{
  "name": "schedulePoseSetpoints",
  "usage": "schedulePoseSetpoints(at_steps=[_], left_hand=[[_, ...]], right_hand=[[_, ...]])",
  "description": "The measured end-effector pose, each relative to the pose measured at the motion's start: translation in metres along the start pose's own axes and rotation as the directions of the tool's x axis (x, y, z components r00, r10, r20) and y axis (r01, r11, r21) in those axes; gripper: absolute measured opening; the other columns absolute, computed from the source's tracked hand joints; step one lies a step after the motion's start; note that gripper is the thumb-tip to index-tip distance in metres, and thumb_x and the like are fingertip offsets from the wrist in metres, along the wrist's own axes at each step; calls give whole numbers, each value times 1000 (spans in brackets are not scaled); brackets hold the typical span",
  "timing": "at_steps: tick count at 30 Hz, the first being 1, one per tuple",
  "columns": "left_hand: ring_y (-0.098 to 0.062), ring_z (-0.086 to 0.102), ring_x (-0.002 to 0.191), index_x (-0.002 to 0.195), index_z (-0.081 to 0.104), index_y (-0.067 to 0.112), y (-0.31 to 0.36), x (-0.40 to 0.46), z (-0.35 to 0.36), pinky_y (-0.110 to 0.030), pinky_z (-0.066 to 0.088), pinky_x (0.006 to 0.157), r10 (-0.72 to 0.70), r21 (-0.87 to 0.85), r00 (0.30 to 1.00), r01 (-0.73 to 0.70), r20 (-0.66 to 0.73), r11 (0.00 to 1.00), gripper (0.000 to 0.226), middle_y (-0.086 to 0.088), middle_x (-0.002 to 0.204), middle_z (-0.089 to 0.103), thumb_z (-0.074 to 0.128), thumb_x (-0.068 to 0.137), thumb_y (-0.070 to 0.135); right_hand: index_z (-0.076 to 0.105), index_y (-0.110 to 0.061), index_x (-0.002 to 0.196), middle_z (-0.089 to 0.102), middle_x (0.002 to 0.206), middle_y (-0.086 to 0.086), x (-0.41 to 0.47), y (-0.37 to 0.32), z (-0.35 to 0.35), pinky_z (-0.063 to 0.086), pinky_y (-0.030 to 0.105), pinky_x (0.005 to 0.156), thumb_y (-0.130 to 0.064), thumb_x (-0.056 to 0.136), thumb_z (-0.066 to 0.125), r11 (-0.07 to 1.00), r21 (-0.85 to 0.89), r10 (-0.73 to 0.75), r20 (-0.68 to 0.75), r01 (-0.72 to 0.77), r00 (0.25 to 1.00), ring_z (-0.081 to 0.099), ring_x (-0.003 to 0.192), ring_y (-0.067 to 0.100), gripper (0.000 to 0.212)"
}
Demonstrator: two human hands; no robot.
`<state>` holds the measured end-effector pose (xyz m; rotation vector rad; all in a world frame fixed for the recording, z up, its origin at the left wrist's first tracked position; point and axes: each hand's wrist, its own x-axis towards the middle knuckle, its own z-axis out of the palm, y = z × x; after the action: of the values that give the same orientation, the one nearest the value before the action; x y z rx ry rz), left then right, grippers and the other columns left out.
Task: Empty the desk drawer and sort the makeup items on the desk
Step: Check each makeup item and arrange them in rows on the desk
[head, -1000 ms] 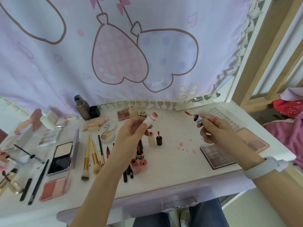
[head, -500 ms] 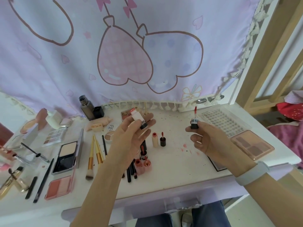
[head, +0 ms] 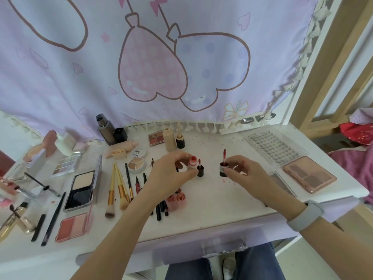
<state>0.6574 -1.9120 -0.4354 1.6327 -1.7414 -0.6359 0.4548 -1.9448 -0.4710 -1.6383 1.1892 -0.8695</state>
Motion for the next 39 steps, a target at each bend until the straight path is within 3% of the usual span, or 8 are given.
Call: schedulePoseSetpoints(at_steps=[2, 5, 10, 17, 26, 32, 35, 39], left_hand=[[2, 52, 79, 92, 58, 35, -1, 1, 3, -7, 37, 74, 59, 138, 998, -64, 39, 988, 18, 27, 82, 55, 67, 79, 27], [0, 51, 80, 98, 56, 33, -3, 4, 7, -28, 32, 92, 93, 343, 991, -120, 94, 932, 17, 26, 83, 54, 61, 82, 31], [-10, 49, 91, 102, 56, 31, -6, 7, 16, -29, 23, 88, 91, 475, 990, -131, 107, 870, 18, 13, 99, 61, 57, 84, 36], [-15, 48, 101, 106, 54, 28, -14, 8, 27, -33, 22, 93, 43, 600, 994, -94, 98, 794, 19, 8, 104, 60, 52, 88, 34], [-15, 47, 106, 109, 53, 28, -15, 7, 29, -34, 21, 96, 17, 633, 997, -63, 79, 772, 20, 9, 111, 61, 51, 89, 34], [-12, 45, 112, 122, 49, 31, -12, -3, 20, -30, 23, 98, 11, 596, 999, -35, 45, 802, 35, 12, 118, 54, 53, 88, 40], [-11, 42, 113, 120, 54, 30, -7, -10, 15, -27, 23, 93, 117, 549, 992, -68, -55, 833, 33, 13, 119, 54, 54, 89, 39], [-23, 56, 100, 94, 67, 19, 5, -11, 23, -36, 33, 85, 346, 525, 920, -205, -184, 826, 22, 3, 98, 64, 73, 73, 20]], right_hand=[[56, -29, 87, 65, 79, -2, -1, 8, 8, 39, 10, 59, -17, 87, 61, 992, -112, -50, 19, 52, 999, 52, 68, 9, 13], [53, -28, 88, 61, 74, -13, -1, 17, 21, 38, 12, 59, -21, 88, 60, 976, -204, -70, 52, 79, 996, 46, 63, 9, 10], [53, -26, 101, 56, 78, -16, 6, 27, 35, 32, 12, 56, -28, 89, 56, 909, -403, -81, 79, 106, 994, 41, 56, 0, 13], [58, -23, 105, 56, 87, -12, 12, 32, 44, 36, 22, 74, -30, 88, 57, 875, -462, -127, 68, 144, 990, 43, 78, 7, 19], [58, -23, 106, 61, 95, -6, 12, 33, 48, 32, 23, 74, -29, 89, 56, 824, -524, -200, 84, 214, 976, 40, 79, 10, 18], [47, -24, 126, 52, 99, -13, 4, 32, 40, 30, 20, 83, -32, 90, 55, 818, -531, -219, 71, 222, 973, 39, 76, -4, 38], [54, -19, 119, 51, 95, -12, -2, 30, 25, 39, 23, 75, -27, 89, 57, 806, -541, -291, -7, 241, 957, 43, 72, -2, 30], [66, -12, 100, 64, 91, 1, -11, 30, -6, 42, 26, 66, -24, 81, 56, 672, -691, -395, -31, 266, 918, 58, 72, 14, 25]])
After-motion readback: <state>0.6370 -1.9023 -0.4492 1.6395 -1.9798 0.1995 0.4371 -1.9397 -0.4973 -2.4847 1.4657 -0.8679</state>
